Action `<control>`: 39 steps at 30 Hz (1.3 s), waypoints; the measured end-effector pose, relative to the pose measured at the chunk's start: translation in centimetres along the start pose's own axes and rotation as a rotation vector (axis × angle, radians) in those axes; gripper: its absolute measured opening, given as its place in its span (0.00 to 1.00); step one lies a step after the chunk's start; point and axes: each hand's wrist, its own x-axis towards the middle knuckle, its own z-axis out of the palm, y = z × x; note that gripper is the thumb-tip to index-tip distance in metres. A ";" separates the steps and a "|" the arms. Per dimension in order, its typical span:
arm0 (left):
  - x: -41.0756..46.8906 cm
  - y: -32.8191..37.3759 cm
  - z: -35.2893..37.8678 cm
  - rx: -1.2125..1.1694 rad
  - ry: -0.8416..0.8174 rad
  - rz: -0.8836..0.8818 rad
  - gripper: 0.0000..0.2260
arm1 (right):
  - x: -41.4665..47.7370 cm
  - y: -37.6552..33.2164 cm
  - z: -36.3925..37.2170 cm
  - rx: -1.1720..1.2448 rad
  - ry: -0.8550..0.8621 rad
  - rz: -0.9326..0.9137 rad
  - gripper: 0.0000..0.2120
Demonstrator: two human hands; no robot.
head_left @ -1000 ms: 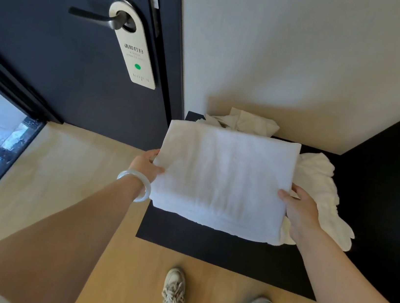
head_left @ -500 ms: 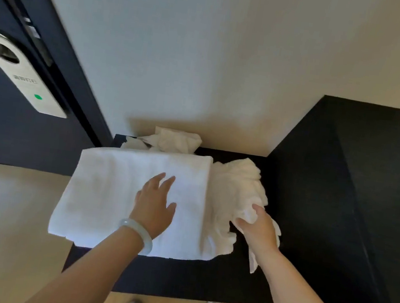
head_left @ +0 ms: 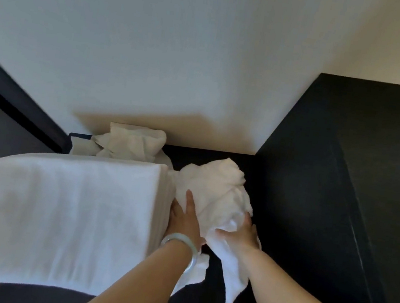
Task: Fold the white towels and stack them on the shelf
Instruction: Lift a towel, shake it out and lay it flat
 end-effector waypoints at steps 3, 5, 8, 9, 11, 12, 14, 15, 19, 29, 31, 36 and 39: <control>1.7 0.1 0.7 0.007 0.096 -0.013 0.45 | 0.4 0.0 1.0 0.098 0.000 0.004 0.52; 2.3 0.2 0.3 -0.145 0.193 -0.013 0.36 | 0.6 -0.2 0.8 0.537 -0.120 0.019 0.55; 2.4 1.3 -1.5 -0.385 0.278 0.016 0.25 | -0.1 -0.8 -0.3 0.919 -0.270 -0.032 0.45; 2.2 1.8 -2.4 -0.444 0.288 0.039 0.23 | -0.6 -1.2 -0.9 0.960 -0.267 -0.064 0.40; 1.3 2.8 -4.7 -0.497 0.315 0.106 0.21 | -1.8 -2.4 -2.6 1.017 -0.232 -0.141 0.32; 0.7 3.3 -6.1 -0.510 0.338 0.143 0.20 | -2.5 -3.2 -3.7 1.033 -0.221 -0.189 0.29; -0.8 4.1 -9.1 -0.577 0.396 0.218 0.20 | -4.6 -4.7 -6.3 1.054 -0.204 -0.275 0.25; -1.7 4.5 -10.5 -0.603 0.427 0.253 0.20 | -5.8 -5.4 -7.6 1.061 -0.192 -0.319 0.24; -6.9 6.6 -16.5 -0.639 0.505 0.390 0.17 | -11.9 -7.5 -13.4 1.098 -0.162 -0.488 0.18; -22.4 19.5 -31.9 -0.590 0.774 0.828 0.22 | -27.2 -8.3 -34.4 1.117 0.043 -0.869 0.19; -24.2 22.8 -33.3 -0.597 0.808 0.901 0.20 | -29.0 -7.4 -38.0 1.109 0.105 -0.909 0.19; -24.7 29.2 -32.5 -0.504 0.654 1.078 0.19 | -29.3 -4.5 -42.9 0.894 0.448 -0.827 0.09; -21.5 29.2 -28.4 -0.245 0.318 0.829 0.47 | -25.2 -1.3 -42.5 0.616 0.501 -0.646 0.14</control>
